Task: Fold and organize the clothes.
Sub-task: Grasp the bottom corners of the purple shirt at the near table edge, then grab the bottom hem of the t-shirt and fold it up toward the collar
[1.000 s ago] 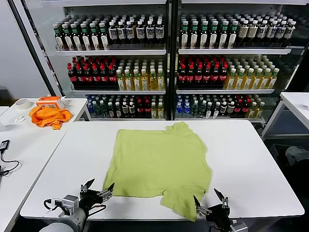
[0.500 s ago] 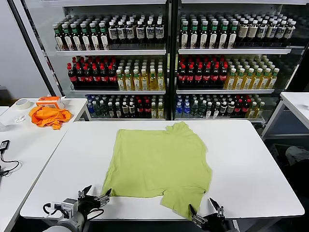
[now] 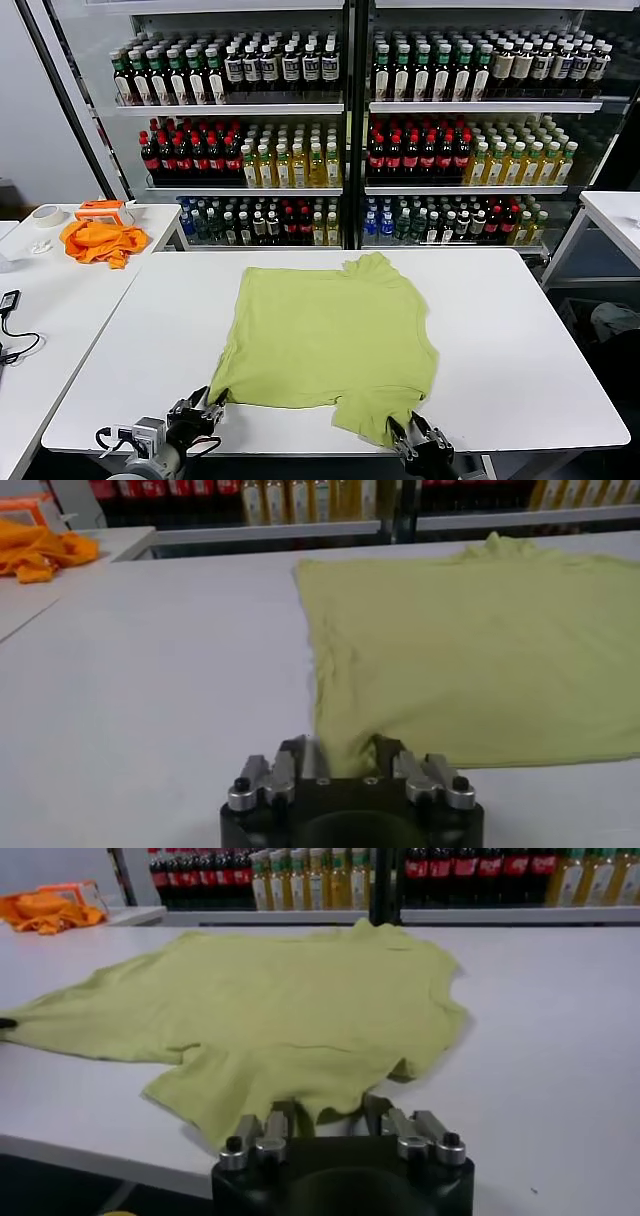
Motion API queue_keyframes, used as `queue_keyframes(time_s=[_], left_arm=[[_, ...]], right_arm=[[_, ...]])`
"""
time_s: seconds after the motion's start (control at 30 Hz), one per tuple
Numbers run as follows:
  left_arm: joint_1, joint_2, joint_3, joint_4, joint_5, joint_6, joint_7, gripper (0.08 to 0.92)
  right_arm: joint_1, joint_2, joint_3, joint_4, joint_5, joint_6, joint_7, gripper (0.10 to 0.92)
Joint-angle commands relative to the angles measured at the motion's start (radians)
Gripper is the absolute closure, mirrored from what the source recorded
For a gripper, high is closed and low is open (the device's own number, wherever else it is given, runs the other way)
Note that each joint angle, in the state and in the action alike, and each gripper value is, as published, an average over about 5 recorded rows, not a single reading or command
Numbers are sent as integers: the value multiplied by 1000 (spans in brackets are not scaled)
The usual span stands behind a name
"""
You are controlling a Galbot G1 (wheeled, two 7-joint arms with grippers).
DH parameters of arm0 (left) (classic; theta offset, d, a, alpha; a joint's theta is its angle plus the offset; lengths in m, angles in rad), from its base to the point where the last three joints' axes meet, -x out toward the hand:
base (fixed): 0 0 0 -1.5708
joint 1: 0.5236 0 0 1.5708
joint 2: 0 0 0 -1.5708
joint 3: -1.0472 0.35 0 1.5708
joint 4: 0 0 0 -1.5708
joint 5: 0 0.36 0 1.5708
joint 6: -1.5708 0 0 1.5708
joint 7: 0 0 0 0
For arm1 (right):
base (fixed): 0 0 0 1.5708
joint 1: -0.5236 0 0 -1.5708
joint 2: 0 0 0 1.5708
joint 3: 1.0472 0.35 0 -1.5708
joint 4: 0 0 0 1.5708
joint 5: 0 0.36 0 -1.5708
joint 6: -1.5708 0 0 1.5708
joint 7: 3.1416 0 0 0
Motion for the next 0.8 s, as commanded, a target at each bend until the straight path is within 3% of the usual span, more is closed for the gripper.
queue_keyframes(time_s=[0.03, 0.17, 0.33, 0.8], left_arm=[[-5, -5, 5, 2, 0, -2, 11, 666], [2, 13, 2, -25, -13, -7, 17, 778], [35, 54, -7, -89, -49, -7, 17, 903], [230, 103, -53, -250, -71, -12, 10, 918]], right_arm=[[3, 0, 6, 11, 30, -5, -1, 846], [-15, -16, 45, 55, 52, -9, -15, 918], [-59, -46, 81, 119, 75, -38, -30, 921], [-264, -108, 182, 264, 68, -84, -27, 921]])
